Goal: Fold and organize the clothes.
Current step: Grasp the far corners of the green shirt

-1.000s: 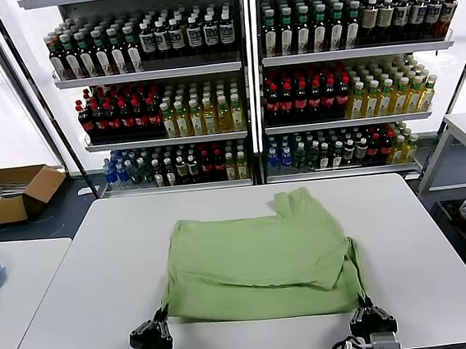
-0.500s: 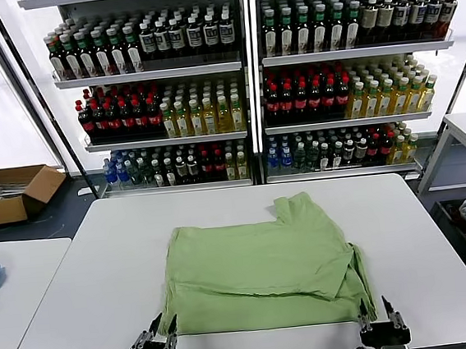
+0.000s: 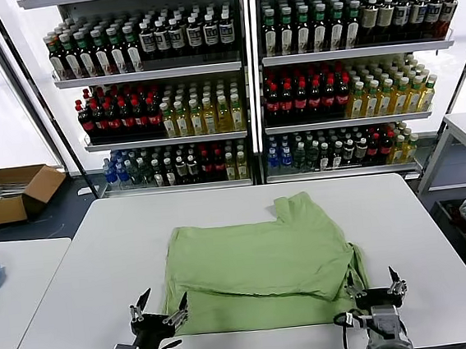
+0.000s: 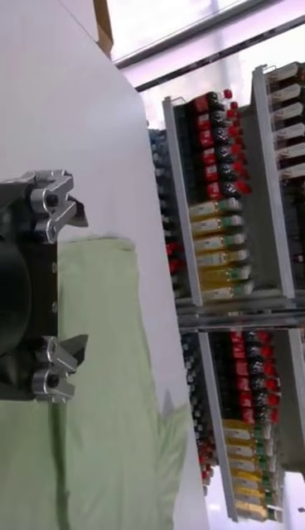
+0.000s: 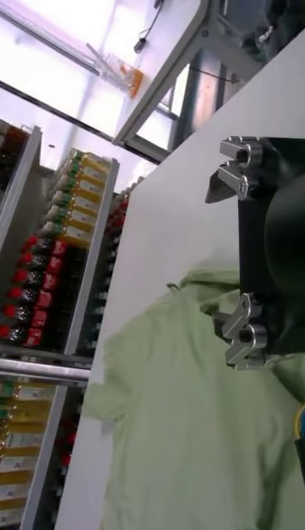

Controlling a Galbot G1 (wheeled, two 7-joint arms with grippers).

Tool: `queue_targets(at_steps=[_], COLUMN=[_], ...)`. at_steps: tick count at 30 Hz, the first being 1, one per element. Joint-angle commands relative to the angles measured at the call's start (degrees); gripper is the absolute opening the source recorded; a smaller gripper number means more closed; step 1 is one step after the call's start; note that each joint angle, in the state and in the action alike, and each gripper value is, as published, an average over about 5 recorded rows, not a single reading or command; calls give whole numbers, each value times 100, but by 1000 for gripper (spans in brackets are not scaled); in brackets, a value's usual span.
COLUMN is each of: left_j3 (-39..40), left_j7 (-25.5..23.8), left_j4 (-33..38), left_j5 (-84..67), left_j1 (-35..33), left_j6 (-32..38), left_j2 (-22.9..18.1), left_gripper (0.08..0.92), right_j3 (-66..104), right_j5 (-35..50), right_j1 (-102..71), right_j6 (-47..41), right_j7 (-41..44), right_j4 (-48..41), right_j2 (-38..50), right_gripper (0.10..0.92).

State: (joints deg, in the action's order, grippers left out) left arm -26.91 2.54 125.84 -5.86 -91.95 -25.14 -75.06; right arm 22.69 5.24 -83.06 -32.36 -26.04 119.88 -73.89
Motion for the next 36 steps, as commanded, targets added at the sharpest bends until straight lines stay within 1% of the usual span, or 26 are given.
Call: queue_targets(at_steps=[1,9,13,17,21,27,32,36], left_j3=[29,341,529,622,723,822,936,960], left_j7=[-110,-388,-558,-618,-657,-621,-600,-587], left_j4=[-826,-1934,-2549,-3138,-3597,-4046,-4363,-4594], left_j5=[-315,-767,-959,-1138,-1212,-1219,-1177,-1137], left_j1=[1201,2651,3265,3764,4080,4428,4673,4796], left_j6=[-158,-123,-137,-138,-125,-147,-156,-203], left_j2=[160,265,354,445,497,446,413,375], left_gripper=[817,823,823,823,823,823,823,823], right_j3=[-140,-395,-536,-715,-893,-926,-825,-779], right_j5=[81,775,1125,1434,1638,1680,1600,1542], right_j1=[1240,2862,3648,4150,4574,4981,5172,5219], right_j6=[-88,-86,-81,-78,-76,56,146,118], right_j7=[60,167,422,773,1051,962,912,943], right_j4=[-1014,-1982,-2585,-3107,-3717,-4428,-4880,-5056], right_j2=[-50,-212,-163,-92,-109,-372,-600,-697], right_gripper=[823,823,823,823,823,823,823,823])
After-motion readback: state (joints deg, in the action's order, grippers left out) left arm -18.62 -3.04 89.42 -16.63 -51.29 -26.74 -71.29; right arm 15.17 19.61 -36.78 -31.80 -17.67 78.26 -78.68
